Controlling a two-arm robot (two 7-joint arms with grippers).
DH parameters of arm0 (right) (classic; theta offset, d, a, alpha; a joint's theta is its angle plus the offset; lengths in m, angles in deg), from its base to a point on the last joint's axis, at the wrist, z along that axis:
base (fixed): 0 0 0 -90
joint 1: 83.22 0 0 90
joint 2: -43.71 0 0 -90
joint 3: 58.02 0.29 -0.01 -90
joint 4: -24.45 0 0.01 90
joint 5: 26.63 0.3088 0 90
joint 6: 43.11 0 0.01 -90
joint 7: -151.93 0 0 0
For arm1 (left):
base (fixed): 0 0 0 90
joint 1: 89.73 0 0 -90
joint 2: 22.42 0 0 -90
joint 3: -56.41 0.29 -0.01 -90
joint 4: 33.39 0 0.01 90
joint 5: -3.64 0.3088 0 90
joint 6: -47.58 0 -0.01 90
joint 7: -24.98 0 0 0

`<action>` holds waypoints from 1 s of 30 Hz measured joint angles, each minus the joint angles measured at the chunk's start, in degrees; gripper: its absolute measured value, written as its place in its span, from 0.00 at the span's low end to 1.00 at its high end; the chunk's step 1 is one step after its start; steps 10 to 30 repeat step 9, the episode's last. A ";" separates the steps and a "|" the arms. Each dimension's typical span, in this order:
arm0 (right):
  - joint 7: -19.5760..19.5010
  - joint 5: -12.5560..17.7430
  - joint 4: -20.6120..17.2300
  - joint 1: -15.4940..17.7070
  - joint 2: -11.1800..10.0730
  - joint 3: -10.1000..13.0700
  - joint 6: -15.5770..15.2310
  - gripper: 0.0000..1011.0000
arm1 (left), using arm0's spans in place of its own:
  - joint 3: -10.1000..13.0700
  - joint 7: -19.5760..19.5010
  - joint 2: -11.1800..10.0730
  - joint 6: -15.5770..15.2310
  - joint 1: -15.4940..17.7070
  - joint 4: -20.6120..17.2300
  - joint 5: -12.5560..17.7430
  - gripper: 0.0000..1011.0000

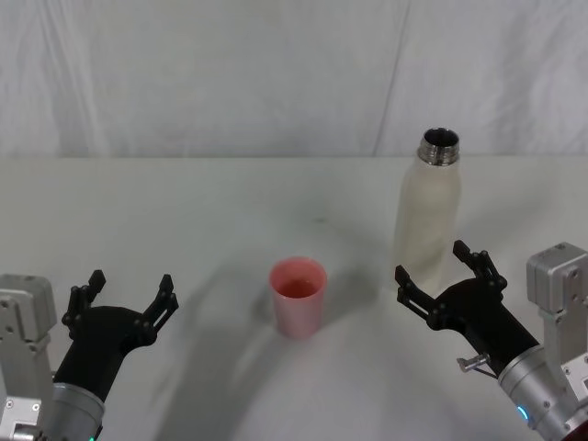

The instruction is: Grasp the thermos with one hand and pour water into the cup lid.

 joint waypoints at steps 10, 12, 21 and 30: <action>0.03 0.04 0.00 -0.01 0.00 0.00 -0.03 0.99 | 0.00 0.00 0.00 0.00 0.00 0.00 0.00 0.99; 0.03 0.04 0.00 -0.01 0.00 0.00 -0.03 0.99 | 0.00 0.00 0.00 0.00 0.00 0.00 0.00 0.99; 0.03 0.04 0.00 -0.01 0.00 0.00 -0.03 0.99 | 0.00 0.00 0.00 0.00 0.00 0.00 0.00 0.99; 0.03 0.04 0.00 -0.01 0.00 0.00 -0.03 0.99 | 0.00 0.00 0.00 0.00 0.00 0.00 0.00 0.99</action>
